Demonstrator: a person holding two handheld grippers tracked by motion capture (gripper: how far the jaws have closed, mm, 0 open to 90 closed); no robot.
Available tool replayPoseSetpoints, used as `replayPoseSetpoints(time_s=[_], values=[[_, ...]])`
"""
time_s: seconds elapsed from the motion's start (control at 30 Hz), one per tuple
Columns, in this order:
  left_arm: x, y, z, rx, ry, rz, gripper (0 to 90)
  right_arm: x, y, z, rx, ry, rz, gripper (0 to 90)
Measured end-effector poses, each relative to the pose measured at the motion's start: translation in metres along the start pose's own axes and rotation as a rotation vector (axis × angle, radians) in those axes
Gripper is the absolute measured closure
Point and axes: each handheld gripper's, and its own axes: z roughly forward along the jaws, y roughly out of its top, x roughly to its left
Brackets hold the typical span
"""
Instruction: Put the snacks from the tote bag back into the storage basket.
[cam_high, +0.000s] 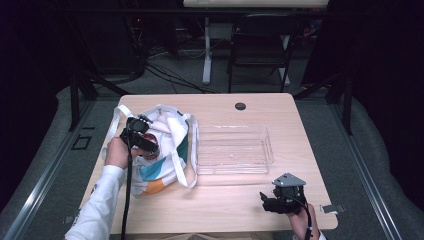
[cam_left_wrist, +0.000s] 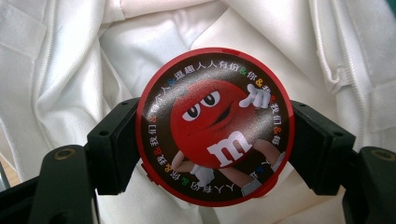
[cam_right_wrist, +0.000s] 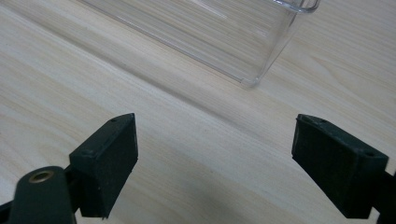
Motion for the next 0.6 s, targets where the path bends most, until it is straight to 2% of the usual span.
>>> replayPoseSetpoints(time_s=[0.37,0.6], values=[[-0.003,0.014,-0.023,-0.022,0.016,0.024,26.4,0.0,0.0,0.001,-0.001,0.0,0.001,13.9],[-0.001,0.02,-0.033,-0.035,0.015,0.021,26.4,0.0,0.0,0.001,0.0,-0.001,0.003,13.9]])
